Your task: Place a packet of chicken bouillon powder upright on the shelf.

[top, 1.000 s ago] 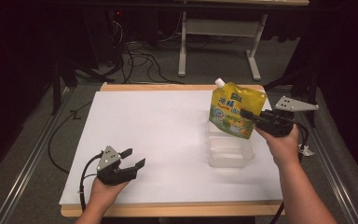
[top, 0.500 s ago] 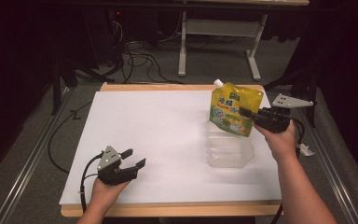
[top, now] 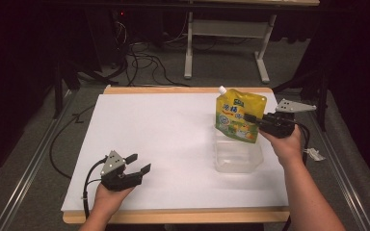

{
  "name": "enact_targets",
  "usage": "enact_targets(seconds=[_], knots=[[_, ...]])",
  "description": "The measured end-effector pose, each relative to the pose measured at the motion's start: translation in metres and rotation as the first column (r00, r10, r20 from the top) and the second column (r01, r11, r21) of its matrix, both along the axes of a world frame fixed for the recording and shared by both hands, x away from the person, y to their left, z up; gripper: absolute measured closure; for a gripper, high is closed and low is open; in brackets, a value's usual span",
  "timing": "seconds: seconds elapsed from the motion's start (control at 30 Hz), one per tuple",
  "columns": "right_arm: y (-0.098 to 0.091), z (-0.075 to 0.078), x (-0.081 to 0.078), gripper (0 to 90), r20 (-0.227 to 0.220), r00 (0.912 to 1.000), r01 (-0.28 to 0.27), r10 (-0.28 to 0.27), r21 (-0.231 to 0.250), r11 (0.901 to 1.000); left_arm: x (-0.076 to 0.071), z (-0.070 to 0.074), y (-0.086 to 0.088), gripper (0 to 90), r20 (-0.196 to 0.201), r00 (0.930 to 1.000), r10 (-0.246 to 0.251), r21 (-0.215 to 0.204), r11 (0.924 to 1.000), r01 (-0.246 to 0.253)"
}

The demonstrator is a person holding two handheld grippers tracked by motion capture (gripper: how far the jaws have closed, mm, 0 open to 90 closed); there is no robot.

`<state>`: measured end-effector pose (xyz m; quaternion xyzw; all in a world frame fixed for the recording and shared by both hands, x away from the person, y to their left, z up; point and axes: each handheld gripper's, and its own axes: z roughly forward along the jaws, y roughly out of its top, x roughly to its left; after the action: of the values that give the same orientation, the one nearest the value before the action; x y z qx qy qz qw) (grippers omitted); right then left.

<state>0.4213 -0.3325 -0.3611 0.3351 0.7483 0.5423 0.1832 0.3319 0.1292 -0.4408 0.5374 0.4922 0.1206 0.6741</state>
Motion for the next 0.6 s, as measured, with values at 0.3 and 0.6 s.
enact_targets(seconds=[0.3,0.6], knots=[[0.004,-0.009,0.000,84.6,-0.007,0.9998,0.019,-0.019,-0.012,0.9998,0.000,0.001,-0.001,35.0,0.002,1.0000,-0.004,-0.002,1.0000,0.004],[0.009,-0.011,-0.002,84.5,-0.004,0.9994,0.035,-0.035,-0.029,0.9990,0.000,0.001,0.000,35.0,0.002,1.0000,-0.004,-0.008,1.0000,0.004]])
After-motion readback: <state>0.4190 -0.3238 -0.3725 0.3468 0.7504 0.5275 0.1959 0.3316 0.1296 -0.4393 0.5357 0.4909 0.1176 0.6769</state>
